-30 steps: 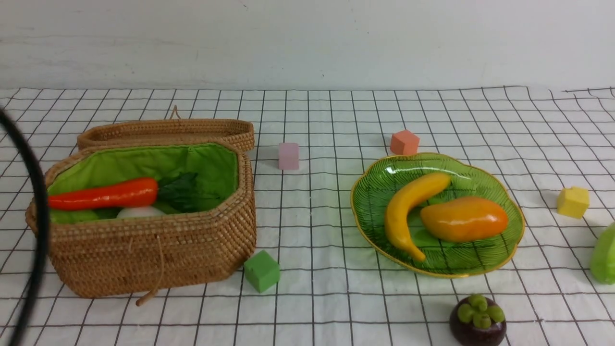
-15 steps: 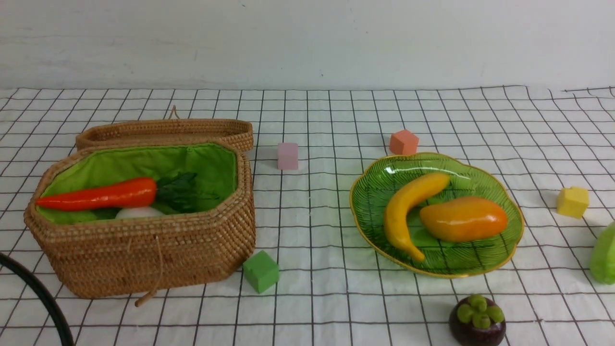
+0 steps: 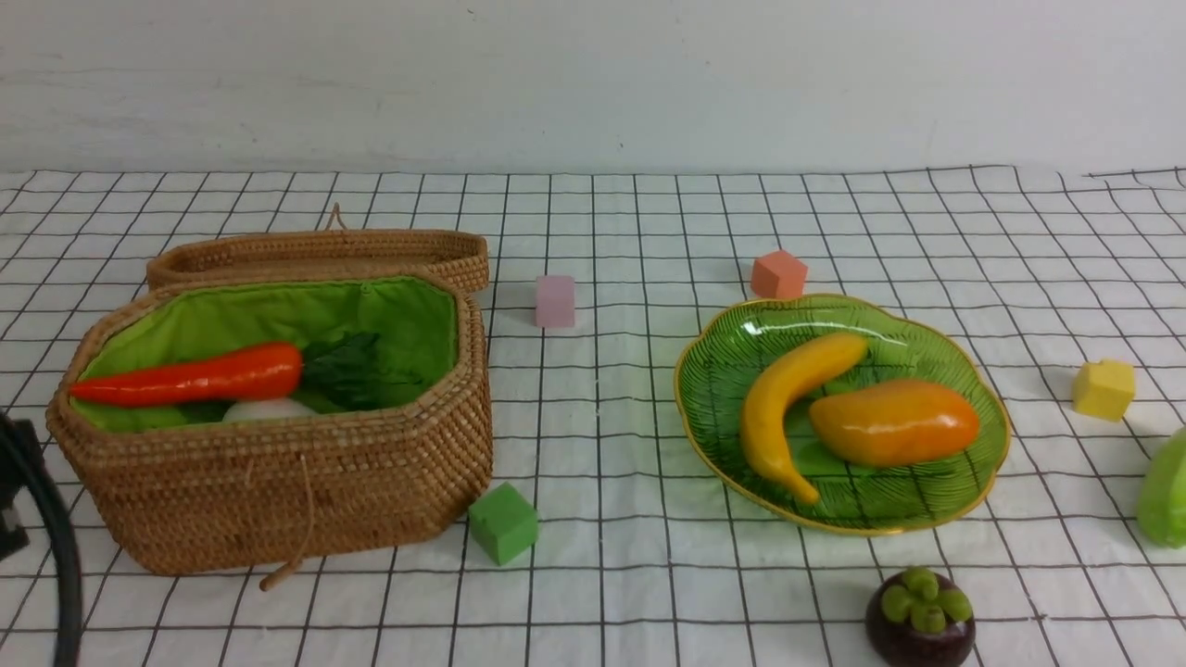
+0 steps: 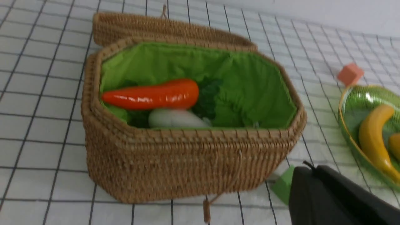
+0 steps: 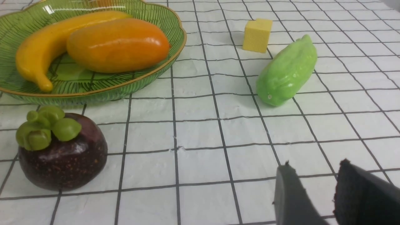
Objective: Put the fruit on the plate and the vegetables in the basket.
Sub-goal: Take a chayote with your right arm and place it on the basket on the left.
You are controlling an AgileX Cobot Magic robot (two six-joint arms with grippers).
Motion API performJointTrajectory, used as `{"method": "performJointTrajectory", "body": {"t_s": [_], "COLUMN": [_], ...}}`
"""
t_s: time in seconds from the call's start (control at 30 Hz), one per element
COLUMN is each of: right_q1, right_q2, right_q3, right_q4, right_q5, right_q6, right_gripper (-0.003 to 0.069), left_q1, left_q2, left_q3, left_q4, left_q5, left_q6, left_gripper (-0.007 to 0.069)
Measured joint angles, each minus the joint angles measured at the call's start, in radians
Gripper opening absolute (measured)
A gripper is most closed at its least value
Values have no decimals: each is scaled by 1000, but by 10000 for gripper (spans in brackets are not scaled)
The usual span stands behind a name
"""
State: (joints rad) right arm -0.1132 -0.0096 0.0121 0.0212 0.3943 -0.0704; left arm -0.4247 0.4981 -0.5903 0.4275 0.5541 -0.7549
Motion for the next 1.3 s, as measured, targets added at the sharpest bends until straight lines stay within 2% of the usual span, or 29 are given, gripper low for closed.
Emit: {"method": "performJointTrajectory", "body": {"t_s": [0.13, 0.27, 0.37, 0.43, 0.47, 0.53, 0.6, 0.63, 0.67, 0.77, 1.3], "right_q1": [0, 0, 0, 0, 0, 0, 0, 0, 0, 0, 0], "right_q2": [0, 0, 0, 0, 0, 0, 0, 0, 0, 0, 0], "right_q3": [0, 0, 0, 0, 0, 0, 0, 0, 0, 0, 0], "right_q4": [0, 0, 0, 0, 0, 0, 0, 0, 0, 0, 0], "right_q5": [0, 0, 0, 0, 0, 0, 0, 0, 0, 0, 0], "right_q6": [0, 0, 0, 0, 0, 0, 0, 0, 0, 0, 0], "right_gripper": [243, 243, 243, 243, 243, 243, 243, 243, 243, 243, 244], "left_q1": [82, 171, 245, 268, 289, 314, 334, 335, 337, 338, 339], "left_q2": [-155, -303, -454, -495, -507, -508, -508, -508, -508, -508, -508], "left_q3": [94, 210, 349, 414, 480, 535, 581, 581, 605, 618, 618], "left_q4": [93, 119, 106, 64, -40, -143, -262, -272, -339, -412, -428], "left_q5": [-47, -114, -233, -272, -297, -299, -277, -272, -227, -139, -137], "left_q6": [-74, -83, -47, 10, 102, 246, 398, 398, 507, 614, 641], "left_gripper": [-13, -13, -12, -12, -10, -9, -8, -8, -6, -5, 8]}}
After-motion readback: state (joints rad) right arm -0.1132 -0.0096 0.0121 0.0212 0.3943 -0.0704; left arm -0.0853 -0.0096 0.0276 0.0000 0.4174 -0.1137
